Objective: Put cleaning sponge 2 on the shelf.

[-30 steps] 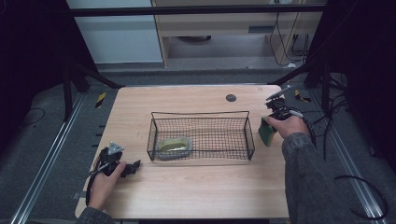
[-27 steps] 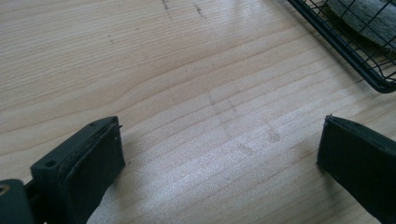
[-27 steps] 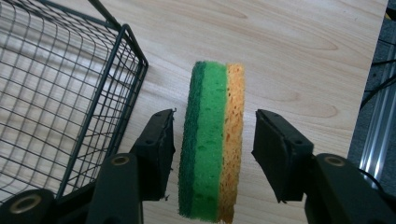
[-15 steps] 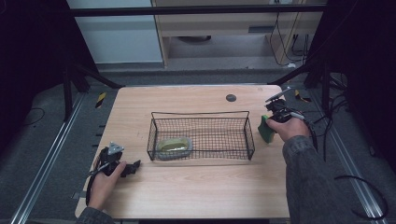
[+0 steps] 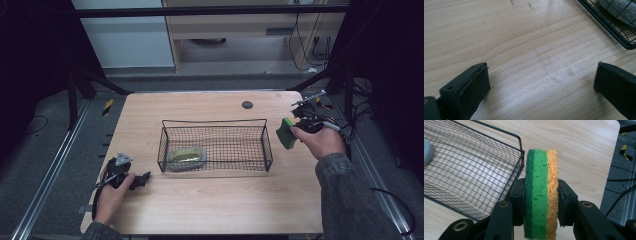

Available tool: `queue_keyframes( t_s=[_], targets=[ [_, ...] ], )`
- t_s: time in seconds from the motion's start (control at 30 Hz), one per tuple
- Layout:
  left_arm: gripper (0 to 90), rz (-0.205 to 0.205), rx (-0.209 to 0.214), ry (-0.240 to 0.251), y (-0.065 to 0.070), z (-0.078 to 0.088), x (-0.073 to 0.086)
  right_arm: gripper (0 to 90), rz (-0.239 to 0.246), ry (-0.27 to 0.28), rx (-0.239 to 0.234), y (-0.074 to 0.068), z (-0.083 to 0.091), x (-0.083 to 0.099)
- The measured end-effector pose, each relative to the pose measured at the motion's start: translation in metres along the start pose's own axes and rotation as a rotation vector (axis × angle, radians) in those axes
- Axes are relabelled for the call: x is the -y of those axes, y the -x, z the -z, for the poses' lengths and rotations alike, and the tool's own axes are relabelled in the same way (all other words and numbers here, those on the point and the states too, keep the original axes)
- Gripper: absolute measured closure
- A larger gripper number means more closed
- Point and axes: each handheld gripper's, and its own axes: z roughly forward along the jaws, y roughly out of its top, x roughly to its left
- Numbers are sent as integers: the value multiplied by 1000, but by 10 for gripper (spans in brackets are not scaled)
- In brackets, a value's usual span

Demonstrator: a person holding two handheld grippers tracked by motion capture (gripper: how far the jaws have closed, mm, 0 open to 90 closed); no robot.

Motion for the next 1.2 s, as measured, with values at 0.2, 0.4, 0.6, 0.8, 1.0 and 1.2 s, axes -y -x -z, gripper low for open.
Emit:
queue_keyframes(
  t_s=[0.2, 0.4, 0.6, 0.8, 1.0, 1.2],
  targets=[
    [0, -4, 0, 0, 0, 0, 0, 639, 21, 29, -12, -9, 11, -8],
    [0, -3, 0, 0, 0, 0, 0, 639, 39, 48, -33, -20, 18, -17],
    [0, -3, 0, -1, 0, 0, 0, 639, 72, 59, -50, -35, 19, -25],
    [0, -3, 0, -1, 0, 0, 0, 639, 92, 61, -65, -47, 16, -30],
    [0, -3, 0, 0, 0, 0, 0, 639, 98, 57, -68, -52, 11, -34],
    [0, -2, 0, -1, 0, 0, 0, 639, 96, 47, -66, -55, 6, -35]
  ],
)
